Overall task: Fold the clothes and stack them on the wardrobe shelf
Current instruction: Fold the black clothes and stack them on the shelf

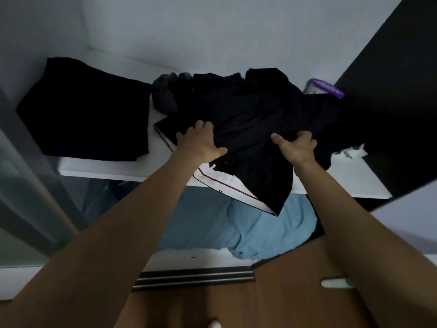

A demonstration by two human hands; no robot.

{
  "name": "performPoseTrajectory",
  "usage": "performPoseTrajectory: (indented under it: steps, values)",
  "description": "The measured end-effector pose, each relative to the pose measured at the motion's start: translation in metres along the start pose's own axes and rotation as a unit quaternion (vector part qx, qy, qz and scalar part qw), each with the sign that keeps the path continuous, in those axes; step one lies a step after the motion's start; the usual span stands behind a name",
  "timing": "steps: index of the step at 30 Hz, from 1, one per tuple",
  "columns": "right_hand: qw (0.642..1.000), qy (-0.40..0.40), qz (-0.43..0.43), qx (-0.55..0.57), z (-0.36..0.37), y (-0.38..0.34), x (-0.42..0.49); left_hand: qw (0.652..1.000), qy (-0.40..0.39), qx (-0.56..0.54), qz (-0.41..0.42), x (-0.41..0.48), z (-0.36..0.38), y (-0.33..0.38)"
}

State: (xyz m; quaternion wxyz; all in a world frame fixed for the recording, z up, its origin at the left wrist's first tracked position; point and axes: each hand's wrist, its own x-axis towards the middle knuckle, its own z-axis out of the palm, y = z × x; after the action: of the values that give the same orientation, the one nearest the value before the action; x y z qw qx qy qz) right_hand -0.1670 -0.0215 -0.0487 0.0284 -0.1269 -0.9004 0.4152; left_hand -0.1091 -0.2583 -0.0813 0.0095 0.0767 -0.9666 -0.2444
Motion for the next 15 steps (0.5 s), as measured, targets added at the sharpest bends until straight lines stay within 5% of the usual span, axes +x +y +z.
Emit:
performPoseTrajectory:
  steps: [2,4,8,10,13,15]
  values:
    - [0.975,-0.06,0.097,0.193,-0.007,0.001,0.001,1.0,-0.006,-0.006,-0.004,-0.007,0.002,0.003]
    - [0.949,-0.114,0.116,0.27,-0.011,-0.001,-0.002,1.0,-0.002,-0.017,-0.015,-0.018,0.004,0.007]
    - [0.955,-0.149,-0.019,0.256,-0.021,-0.008,-0.031,0.977,-0.024,-0.21,-0.039,-0.045,-0.002,0.018]
    - [0.944,-0.235,-0.083,0.218,-0.028,-0.002,-0.06,0.925,-0.076,-0.366,-0.062,-0.056,-0.015,0.03]
    - [0.934,-0.319,-0.161,0.013,-0.029,0.028,-0.097,0.854,-0.149,-0.494,-0.066,-0.069,-0.02,0.056]
    - [0.928,-0.338,-0.157,-0.006,-0.03,0.049,-0.113,0.886,-0.15,-0.437,-0.032,-0.08,-0.005,0.074]
